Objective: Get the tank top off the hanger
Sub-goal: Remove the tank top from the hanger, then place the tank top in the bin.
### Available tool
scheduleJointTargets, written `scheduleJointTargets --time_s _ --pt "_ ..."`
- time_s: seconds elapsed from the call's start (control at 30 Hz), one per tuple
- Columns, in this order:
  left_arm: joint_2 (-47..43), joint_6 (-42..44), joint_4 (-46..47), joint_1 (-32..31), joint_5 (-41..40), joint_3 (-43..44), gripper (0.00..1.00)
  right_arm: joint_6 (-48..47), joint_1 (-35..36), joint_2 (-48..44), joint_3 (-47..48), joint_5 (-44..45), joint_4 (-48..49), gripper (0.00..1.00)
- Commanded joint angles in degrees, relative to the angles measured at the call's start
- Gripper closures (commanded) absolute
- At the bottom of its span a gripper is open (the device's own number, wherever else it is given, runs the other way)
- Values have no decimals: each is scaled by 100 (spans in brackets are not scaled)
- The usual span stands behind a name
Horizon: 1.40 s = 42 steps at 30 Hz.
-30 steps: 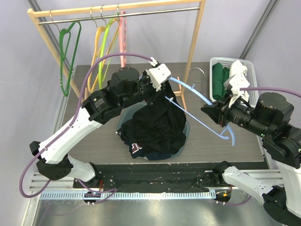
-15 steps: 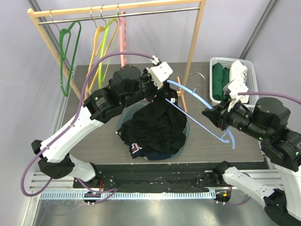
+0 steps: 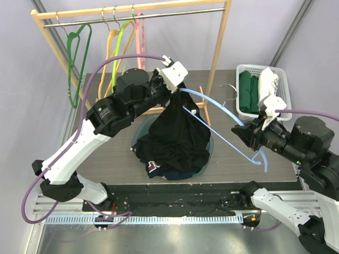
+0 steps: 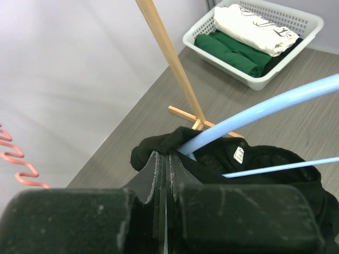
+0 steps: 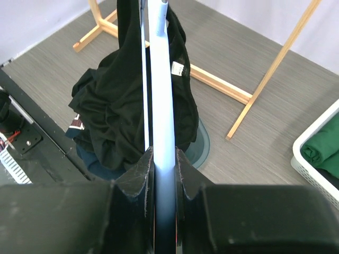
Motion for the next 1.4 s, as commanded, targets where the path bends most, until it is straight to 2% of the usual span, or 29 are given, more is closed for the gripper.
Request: scheduleJointTargets --time_s 0.0,0.2,0.4,0.5,0.6,0.77,1.0,1.03,1.17,1.23,1.37 --pt "-132 207 285 69 -123 312 100 218 -2 -298 327 301 229 99" --pt "-26 506 285 69 -219 866 100 333 -2 -518 974 785 -174 99" --pt "-88 630 373 69 -316 648 100 649 -11 -623 2074 706 -658 99" --pt "0 551 382 69 -299 647 100 799 -11 -773 2190 767 -632 99" --pt "79 463 347 52 -211 726 100 834 -19 -800 2216 899 -650 99" --pt "-122 515 -136 -150 755 552 100 834 -11 -563 1988 1891 -650 99" --pt "-421 1261 -610 -756 791 393 100 878 -11 -44 1119 2463 -132 99" --pt "-570 1341 -629 -818 800 279 100 861 -11 8 1048 2507 -79 99" --pt "-1282 1596 -436 -1117 888 -1678 100 799 -11 316 723 2447 246 99" --pt "-1519 1300 -234 -1117 722 -2511 100 747 -11 465 635 2420 343 99" --pt "-1626 825 64 -1109 642 -3534 100 624 -19 659 564 2385 519 99"
